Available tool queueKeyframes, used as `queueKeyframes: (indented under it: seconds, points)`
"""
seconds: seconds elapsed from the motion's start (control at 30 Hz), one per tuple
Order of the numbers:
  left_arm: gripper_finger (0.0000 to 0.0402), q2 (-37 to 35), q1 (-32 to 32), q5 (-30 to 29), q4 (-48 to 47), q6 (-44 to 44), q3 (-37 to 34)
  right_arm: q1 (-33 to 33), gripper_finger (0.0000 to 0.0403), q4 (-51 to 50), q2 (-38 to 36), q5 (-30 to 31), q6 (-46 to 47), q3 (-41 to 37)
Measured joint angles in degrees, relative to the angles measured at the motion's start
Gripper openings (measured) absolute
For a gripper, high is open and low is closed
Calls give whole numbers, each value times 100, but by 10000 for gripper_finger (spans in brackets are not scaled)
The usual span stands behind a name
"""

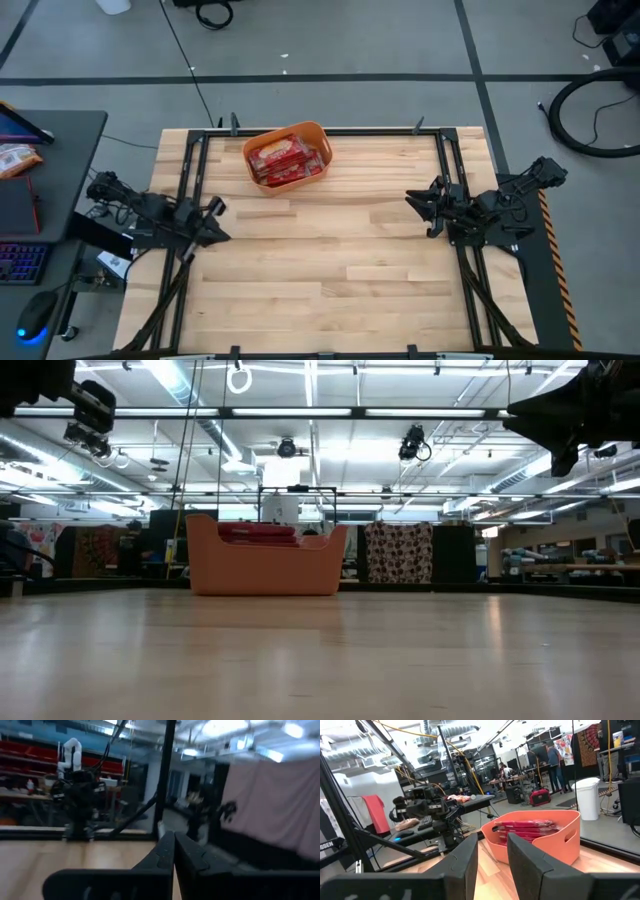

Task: Sort popcorn bags into baskets
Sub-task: Return to Home Position

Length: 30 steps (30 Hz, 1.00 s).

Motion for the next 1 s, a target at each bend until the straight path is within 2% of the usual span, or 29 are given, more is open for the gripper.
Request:
queueKeyframes:
  seconds: [0.13,1.0]
  points:
    - [15,0,0,0,143,-503,0,0,109,2,2,-2,0,0]
    - [16,0,0,-2,147,-472,0,0,110,0,2,-4,0,0]
